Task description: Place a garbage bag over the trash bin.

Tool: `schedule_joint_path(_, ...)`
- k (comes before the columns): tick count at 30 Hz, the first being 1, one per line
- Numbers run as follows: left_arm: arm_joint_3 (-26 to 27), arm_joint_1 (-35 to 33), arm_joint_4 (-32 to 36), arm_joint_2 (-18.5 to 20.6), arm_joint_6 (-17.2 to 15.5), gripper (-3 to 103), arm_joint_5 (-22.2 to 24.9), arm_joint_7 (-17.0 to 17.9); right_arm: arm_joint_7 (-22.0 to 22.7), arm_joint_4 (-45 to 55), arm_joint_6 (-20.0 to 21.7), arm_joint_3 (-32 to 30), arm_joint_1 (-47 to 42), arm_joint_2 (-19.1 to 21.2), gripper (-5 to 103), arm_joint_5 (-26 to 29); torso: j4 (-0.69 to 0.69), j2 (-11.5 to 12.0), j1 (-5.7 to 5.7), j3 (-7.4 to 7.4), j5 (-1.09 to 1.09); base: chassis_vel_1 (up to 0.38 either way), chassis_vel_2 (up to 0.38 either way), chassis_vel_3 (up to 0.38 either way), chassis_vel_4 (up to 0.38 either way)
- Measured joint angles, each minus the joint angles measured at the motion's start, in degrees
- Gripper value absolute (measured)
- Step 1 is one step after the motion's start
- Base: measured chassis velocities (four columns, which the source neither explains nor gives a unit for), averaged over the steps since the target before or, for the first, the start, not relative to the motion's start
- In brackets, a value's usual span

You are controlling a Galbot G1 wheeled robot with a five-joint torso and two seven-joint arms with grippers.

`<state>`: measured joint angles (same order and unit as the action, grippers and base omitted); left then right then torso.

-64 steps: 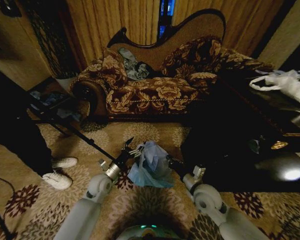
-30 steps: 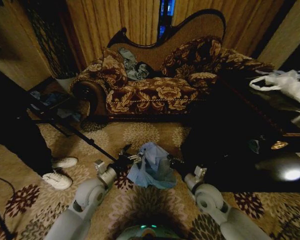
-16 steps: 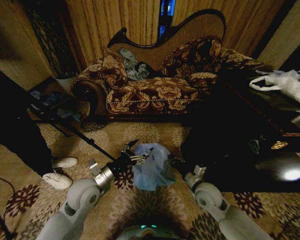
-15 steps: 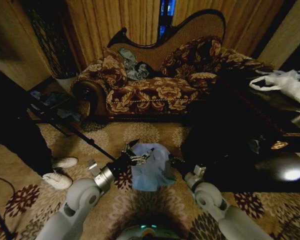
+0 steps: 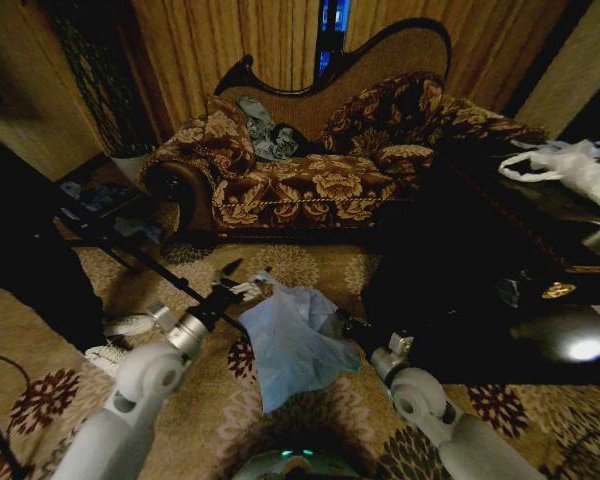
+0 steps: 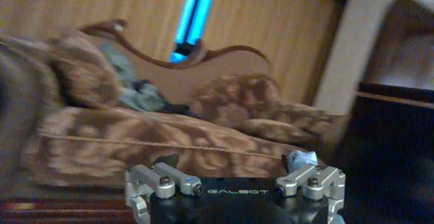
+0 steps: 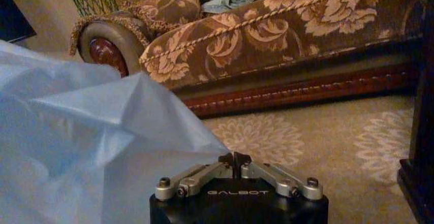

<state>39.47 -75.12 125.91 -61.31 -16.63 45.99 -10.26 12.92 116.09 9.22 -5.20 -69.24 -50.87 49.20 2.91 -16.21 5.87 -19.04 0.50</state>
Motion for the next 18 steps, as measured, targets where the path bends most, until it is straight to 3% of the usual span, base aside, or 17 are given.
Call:
schedule_joint_path(7, 4.7, -0.9, -1.8, 1.7, -0.3, 100, 2.2, 1.9, 0.0, -0.2, 0.0, 0.2, 0.5, 0.1, 0, -0.1, 0.00, 0.0, 0.00, 0.00, 0.00, 0.000, 0.000, 0.000, 0.000)
schedule_joint_path(18, 5.1, -1.1, -2.0, 2.0, -0.4, 100, 2.7, 2.0, 0.0, 0.1, 0.0, 0.1, -0.4, 0.2, 0, -0.3, 0.00, 0.0, 0.00, 0.00, 0.00, 0.000, 0.000, 0.000, 0.000)
